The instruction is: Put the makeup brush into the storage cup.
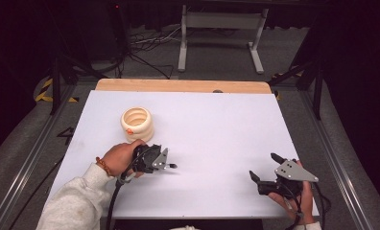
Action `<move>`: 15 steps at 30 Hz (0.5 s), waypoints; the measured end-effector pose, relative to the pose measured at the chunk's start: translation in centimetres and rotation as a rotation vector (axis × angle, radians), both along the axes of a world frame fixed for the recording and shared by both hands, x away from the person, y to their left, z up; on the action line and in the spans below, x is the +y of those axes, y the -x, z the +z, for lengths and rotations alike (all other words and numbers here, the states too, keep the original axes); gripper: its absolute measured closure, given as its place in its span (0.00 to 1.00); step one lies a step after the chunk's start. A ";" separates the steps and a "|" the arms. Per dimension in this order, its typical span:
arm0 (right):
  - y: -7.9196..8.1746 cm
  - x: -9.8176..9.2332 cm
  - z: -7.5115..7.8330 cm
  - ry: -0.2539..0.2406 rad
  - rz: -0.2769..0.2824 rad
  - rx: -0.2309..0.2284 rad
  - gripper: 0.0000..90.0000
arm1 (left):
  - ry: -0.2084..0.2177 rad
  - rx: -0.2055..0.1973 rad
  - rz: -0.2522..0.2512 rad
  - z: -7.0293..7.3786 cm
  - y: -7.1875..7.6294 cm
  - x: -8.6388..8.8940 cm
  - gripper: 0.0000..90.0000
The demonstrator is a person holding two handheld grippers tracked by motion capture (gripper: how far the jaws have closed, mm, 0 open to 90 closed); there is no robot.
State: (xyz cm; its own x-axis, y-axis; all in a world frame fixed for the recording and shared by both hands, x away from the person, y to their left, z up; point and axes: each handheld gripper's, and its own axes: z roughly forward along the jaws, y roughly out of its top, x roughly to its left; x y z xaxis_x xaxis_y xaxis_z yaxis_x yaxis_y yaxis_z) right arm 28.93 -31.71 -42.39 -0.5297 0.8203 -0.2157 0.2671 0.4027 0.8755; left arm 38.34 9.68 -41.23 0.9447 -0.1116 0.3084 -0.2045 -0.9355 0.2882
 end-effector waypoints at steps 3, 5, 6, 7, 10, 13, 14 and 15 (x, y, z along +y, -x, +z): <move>0.0 0.0 0.0 0.001 0.001 0.002 0.08 | 0.019 -0.014 0.010 0.3 0.1 0.4 0.88; 0.0 0.0 0.0 0.003 0.002 0.000 0.08 | 0.054 -0.023 0.019 0.7 0.2 0.9 0.88; 0.0 0.1 0.0 0.003 0.003 -0.001 0.08 | 0.058 -0.028 0.029 0.8 0.2 1.2 0.88; 0.0 0.1 0.0 0.003 0.003 -0.001 0.08 | 0.073 -0.037 0.041 0.9 0.2 1.4 0.88; 0.0 0.0 0.0 0.003 0.001 0.000 0.08 | 0.098 -0.036 0.063 0.9 0.1 1.8 0.88; 0.0 0.1 0.0 0.002 0.001 -0.001 0.08 | 0.146 -0.043 0.099 0.9 0.0 2.6 0.88; 0.0 0.0 0.0 0.002 0.000 -0.001 0.08 | 0.160 -0.039 0.107 0.9 0.0 2.8 0.88; 0.0 0.0 0.0 0.002 0.000 -0.001 0.08 | 0.160 -0.039 0.107 0.9 0.0 2.8 0.88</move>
State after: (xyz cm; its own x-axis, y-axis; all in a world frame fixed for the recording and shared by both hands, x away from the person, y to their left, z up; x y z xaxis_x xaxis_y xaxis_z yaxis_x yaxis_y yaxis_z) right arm 28.96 -31.66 -42.39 -0.5297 0.8197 -0.2179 0.2661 0.4046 0.8749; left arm 38.35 12.48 -40.28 0.9354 0.0425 0.3510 -0.1201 -0.8955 0.4285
